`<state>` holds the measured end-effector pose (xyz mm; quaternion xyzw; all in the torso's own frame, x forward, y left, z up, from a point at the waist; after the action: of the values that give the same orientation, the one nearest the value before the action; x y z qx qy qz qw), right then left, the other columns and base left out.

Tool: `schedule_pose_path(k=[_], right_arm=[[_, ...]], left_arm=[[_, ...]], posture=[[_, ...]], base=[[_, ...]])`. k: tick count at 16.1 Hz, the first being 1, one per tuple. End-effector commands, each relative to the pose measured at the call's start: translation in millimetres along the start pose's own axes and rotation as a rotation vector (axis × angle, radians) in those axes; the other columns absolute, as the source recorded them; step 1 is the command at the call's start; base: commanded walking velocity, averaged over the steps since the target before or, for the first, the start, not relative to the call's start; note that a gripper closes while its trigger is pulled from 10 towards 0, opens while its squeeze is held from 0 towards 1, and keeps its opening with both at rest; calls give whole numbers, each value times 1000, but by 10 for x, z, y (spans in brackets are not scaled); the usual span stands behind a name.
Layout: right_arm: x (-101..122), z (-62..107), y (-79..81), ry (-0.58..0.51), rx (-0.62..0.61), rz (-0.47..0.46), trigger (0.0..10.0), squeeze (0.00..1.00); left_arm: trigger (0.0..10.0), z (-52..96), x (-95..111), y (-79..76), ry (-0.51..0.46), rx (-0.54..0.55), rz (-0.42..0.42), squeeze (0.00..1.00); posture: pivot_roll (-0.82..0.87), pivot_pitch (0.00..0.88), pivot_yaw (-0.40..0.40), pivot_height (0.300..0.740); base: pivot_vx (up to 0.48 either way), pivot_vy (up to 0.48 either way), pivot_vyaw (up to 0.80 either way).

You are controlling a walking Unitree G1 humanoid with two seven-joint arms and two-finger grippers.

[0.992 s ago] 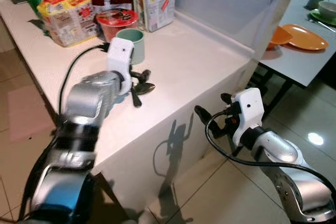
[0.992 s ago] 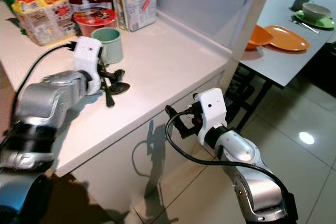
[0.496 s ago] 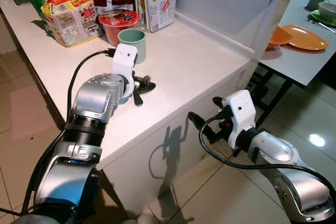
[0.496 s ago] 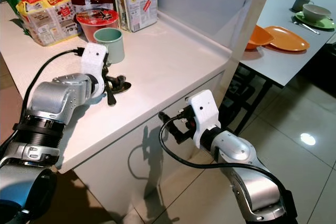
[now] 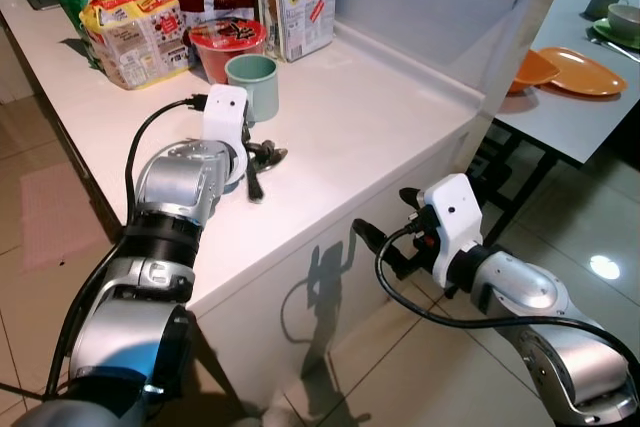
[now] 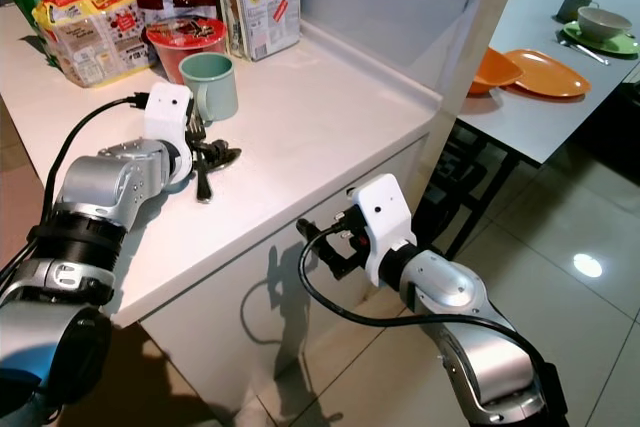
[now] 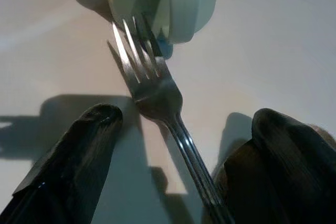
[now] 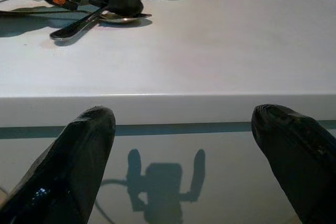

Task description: Setting the table

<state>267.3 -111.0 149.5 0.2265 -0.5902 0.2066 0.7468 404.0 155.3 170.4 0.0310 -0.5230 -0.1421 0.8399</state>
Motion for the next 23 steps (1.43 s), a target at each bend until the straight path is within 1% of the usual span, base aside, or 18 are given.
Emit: schedule_pose_path(k=[1, 2, 6, 12, 23], right_arm=[[24, 4, 15, 8, 8, 17, 10000, 0], [16, 8, 22, 13, 13, 21, 10000, 0], [-3, 19, 33, 20, 20, 25, 10000, 0], [-29, 30, 45, 31, 29, 33, 10000, 0], [-102, 20, 31, 51, 37, 47, 10000, 0]], left_arm=[[1725, -4, 71, -8, -20, -1, 5, 0], [0, -20, 63, -21, -19, -9, 0, 0], [0, -32, 43, -42, -16, -27, -9, 0], [0, -52, -20, -70, 8, -47, -70, 0], [0, -44, -70, -114, 16, -91, -117, 0]], posture=[[54, 0, -10, 740], [54, 0, -10, 740], [52, 0, -8, 740], [51, 0, -7, 740], [51, 0, -12, 740]], base=[[0, 0, 0], [0, 0, 0], [0, 0, 0], [0, 0, 0], [0, 0, 0]])
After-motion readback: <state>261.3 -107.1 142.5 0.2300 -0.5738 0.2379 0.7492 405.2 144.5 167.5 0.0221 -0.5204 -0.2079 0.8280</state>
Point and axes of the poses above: a point about 5 cm out from each wrist's last joint towards the gripper, its own z axis pointing back from the gripper into the wrist, its own x axis along the axis of the wrist's last joint, y = z × x, the point moved 2 cm from there along -z, pointing out of the wrist towards the gripper, and after that the axes turned 9 degrees about -z, right-handed, at the moved point
